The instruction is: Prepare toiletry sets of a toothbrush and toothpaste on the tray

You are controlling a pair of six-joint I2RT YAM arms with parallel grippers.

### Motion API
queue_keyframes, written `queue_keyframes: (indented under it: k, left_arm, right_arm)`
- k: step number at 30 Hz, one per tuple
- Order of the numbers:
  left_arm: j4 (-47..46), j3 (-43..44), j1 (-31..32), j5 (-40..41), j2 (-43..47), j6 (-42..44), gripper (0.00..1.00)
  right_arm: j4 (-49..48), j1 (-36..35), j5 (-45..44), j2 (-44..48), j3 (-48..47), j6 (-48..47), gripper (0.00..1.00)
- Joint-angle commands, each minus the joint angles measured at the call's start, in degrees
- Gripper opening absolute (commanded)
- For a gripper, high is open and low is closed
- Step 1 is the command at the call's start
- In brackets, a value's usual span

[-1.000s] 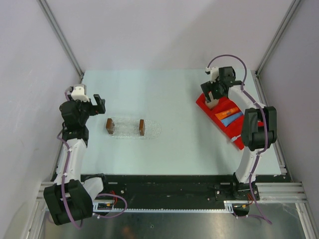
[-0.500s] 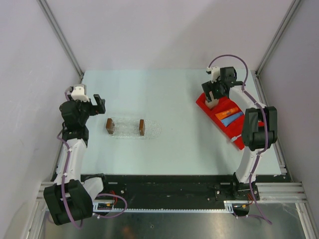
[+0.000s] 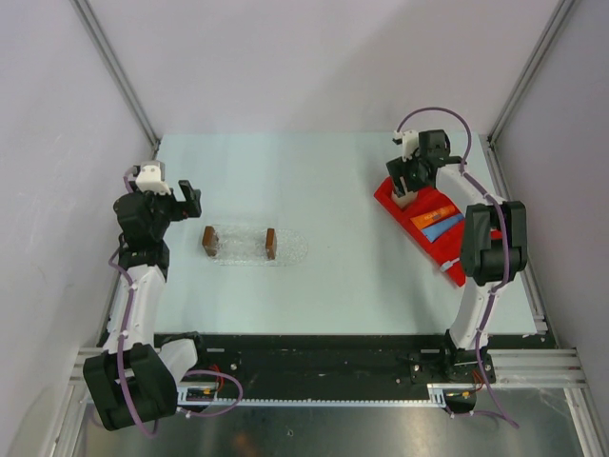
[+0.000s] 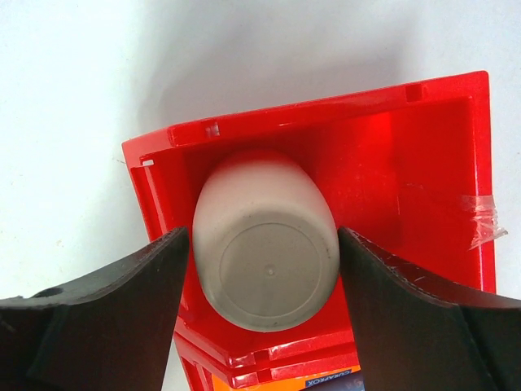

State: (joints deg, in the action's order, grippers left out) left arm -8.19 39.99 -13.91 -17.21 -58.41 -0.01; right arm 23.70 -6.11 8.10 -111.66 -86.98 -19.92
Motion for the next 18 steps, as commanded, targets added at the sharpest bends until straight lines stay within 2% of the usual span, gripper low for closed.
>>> queue_keyframes:
  k: [1, 6, 18]
  left_arm:
    - [-0.78, 0.88, -0.59, -1.16, 0.58, 0.71, 1.00]
    - [-0.78, 0.88, -0.59, -1.16, 0.41, 0.71, 1.00]
    - [-0.78, 1.15, -0.59, -2.39, 0.23, 0.54, 1.00]
  right_arm:
    - [-0.85, 0.48, 1.04, -0.40, 0.06, 0.41, 0.74]
    - [-0.41, 0.57, 1.30, 0.30, -0.47, 0.41, 0.61]
    - [3.89, 0.66, 1.66, 3.63, -6.26, 0.41, 0.46]
